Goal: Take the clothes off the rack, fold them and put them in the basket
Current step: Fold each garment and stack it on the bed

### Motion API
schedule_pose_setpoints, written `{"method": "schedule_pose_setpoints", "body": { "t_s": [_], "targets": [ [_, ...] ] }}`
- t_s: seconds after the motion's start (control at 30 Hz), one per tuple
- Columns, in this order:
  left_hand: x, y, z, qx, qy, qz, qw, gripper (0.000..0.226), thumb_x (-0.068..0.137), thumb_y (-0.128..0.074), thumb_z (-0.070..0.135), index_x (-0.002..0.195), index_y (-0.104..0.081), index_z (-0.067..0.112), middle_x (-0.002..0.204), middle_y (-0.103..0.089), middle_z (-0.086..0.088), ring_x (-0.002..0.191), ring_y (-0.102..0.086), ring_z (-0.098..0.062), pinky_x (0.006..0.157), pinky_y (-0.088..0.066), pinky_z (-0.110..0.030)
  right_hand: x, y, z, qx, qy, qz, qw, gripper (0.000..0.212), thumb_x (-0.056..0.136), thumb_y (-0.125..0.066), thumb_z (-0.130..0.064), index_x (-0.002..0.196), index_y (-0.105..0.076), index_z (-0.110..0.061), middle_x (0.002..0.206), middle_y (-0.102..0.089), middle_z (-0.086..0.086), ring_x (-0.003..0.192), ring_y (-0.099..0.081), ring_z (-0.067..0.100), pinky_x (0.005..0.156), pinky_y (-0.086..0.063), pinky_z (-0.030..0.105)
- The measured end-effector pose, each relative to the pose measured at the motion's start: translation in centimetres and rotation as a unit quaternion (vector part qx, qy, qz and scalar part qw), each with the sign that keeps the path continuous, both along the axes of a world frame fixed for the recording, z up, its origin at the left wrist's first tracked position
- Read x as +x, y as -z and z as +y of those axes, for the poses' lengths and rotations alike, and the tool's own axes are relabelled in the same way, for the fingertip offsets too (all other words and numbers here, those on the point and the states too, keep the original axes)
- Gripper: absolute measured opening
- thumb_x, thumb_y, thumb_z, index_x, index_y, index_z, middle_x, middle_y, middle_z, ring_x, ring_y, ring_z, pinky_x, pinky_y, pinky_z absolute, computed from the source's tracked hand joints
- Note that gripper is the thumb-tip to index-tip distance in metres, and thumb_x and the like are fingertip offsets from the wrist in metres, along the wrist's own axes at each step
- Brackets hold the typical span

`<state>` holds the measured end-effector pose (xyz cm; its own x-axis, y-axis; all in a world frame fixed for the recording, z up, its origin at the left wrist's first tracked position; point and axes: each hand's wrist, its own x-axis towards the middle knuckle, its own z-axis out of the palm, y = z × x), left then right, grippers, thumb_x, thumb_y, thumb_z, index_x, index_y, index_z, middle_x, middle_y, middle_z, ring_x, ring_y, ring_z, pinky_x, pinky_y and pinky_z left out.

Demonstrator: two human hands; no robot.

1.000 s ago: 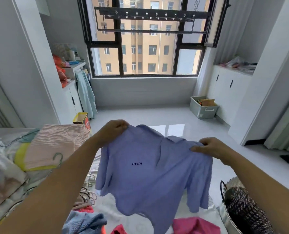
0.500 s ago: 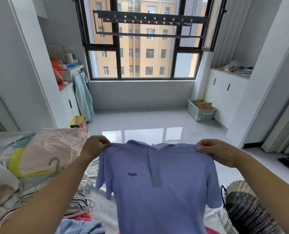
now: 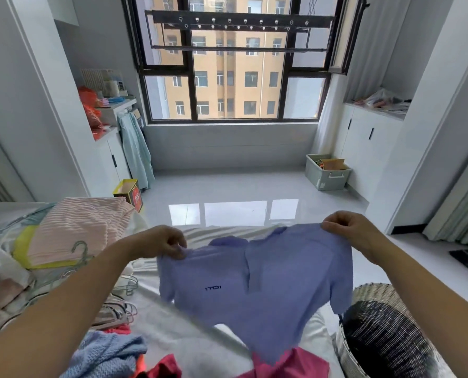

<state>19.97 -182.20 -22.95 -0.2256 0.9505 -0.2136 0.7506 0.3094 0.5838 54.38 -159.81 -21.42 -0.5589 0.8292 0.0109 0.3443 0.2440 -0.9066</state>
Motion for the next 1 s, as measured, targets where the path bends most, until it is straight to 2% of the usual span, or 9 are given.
{"method": "schedule_pose_setpoints", "body": {
  "t_s": [0.07, 0.13, 0.27, 0.33, 0.43, 0.53, 0.73, 0.9, 1.0],
  "targets": [
    [1.0, 0.5, 0.2, -0.056, 0.006, 0.143, 0.988, 0.033, 0.077, -0.071, 0.010, 0.061, -0.047, 0.024, 0.061, -0.040, 0.006, 0.057, -0.036, -0.005, 0.051, -0.026, -0.015, 1.6, 0.0, 0.5, 0.000, -0.037, -0.009, 0.999, 0.004, 0.082, -0.069, -0.007, 0.079, -0.066, -0.008, 0.079, -0.063, 0.006, 0.074, -0.054, 0.017, 0.065, -0.042, 0.024],
    [2.3, 1.2, -0.1, -0.023, -0.038, 0.171, 0.984, 0.036, 0.078, -0.071, 0.011, 0.060, -0.042, 0.022, 0.065, -0.043, 0.001, 0.065, -0.039, -0.014, 0.052, -0.025, -0.015, 3.0, 0.4, 0.9, 0.043, -0.079, -0.100, 0.991, 0.009, 0.079, -0.071, -0.004, 0.079, -0.066, -0.011, 0.079, -0.062, 0.004, 0.074, -0.054, 0.015, 0.064, -0.041, 0.021],
    [6.3, 2.4, -1.6, 0.115, -0.178, -0.107, 0.971, 0.027, 0.064, -0.068, 0.031, 0.072, -0.049, 0.015, 0.066, -0.044, -0.002, 0.063, -0.036, -0.015, 0.055, -0.027, -0.025, 4.7, 1.3, 1.2, 0.133, -0.083, -0.175, 0.972, 0.015, 0.079, -0.071, -0.006, 0.069, -0.063, -0.014, 0.070, -0.059, 0.003, 0.074, -0.051, 0.019, 0.058, -0.036, 0.019],
    [8.1, 2.5, -2.5, 0.124, -0.185, -0.250, 0.942, 0.044, 0.056, -0.078, 0.041, 0.076, -0.050, 0.013, 0.065, -0.045, -0.001, 0.061, -0.039, -0.011, 0.054, -0.030, -0.024, 5.8, 1.0, 1.3, 0.072, -0.076, -0.094, 0.990, 0.011, 0.078, -0.074, -0.011, 0.074, -0.066, -0.005, 0.073, -0.060, 0.010, 0.072, -0.051, 0.019, 0.061, -0.039, 0.024],
    [9.2, 1.4, -3.7, 0.128, -0.158, -0.357, 0.912, 0.065, 0.036, -0.091, 0.045, 0.075, -0.054, 0.009, 0.061, -0.054, 0.001, 0.055, -0.049, -0.007, 0.049, -0.040, -0.017, 7.9, 0.4, 1.8, -0.088, -0.147, -0.024, 0.985, 0.054, 0.050, -0.088, -0.046, 0.078, -0.069, -0.003, 0.076, -0.066, 0.010, 0.069, -0.059, 0.015, 0.064, -0.046, 0.026],
    [8.7, 0.0, -4.4, 0.112, -0.160, -0.314, 0.929, 0.056, 0.037, -0.092, 0.032, 0.076, -0.059, 0.009, 0.064, -0.059, 0.001, 0.061, -0.054, -0.008, 0.056, -0.042, -0.017, 9.2, 0.3, 2.9, -0.170, -0.185, 0.033, 0.967, 0.067, 0.024, -0.090, -0.054, 0.070, -0.072, -0.010, 0.072, -0.069, 0.005, 0.066, -0.063, 0.011, 0.059, -0.052, 0.019],
    [6.2, 4.3, -4.2, 0.008, -0.227, -0.076, 0.971, 0.018, 0.072, -0.075, -0.003, 0.070, -0.064, 0.012, 0.066, -0.056, -0.007, 0.065, -0.047, -0.016, 0.056, -0.035, -0.023, 7.3, 3.4, 3.4, -0.170, -0.114, -0.023, 0.979, 0.003, 0.078, -0.070, -0.007, 0.077, -0.068, -0.005, 0.079, -0.065, 0.011, 0.071, -0.061, 0.015, 0.065, -0.051, 0.022],
    [4.8, 7.4, -0.7, 0.115, -0.324, -0.101, 0.934, 0.023, 0.079, -0.067, -0.007, 0.066, -0.064, 0.012, 0.049, -0.057, 0.007, 0.046, -0.046, 0.000, 0.048, -0.036, -0.014, 3.8, 6.2, 4.6, -0.086, -0.012, -0.038, 0.995, 0.009, 0.082, -0.068, -0.006, 0.074, -0.067, -0.011, 0.075, -0.062, 0.005, 0.072, -0.055, 0.016, 0.064, -0.044, 0.024],
    [3.1, 6.9, 2.1, 0.170, -0.351, -0.068, 0.918, 0.013, 0.084, -0.062, -0.003, 0.095, -0.069, -0.005, 0.078, -0.070, -0.014, 0.050, -0.050, 0.005, 0.055, -0.040, -0.011, 1.5, 5.5, 6.2, -0.034, 0.020, -0.006, 0.999, 0.008, 0.083, -0.067, -0.005, 0.078, -0.065, -0.010, 0.075, -0.060, 0.002, 0.069, -0.053, 0.012, 0.057, -0.044, 0.016]
  ]
}}
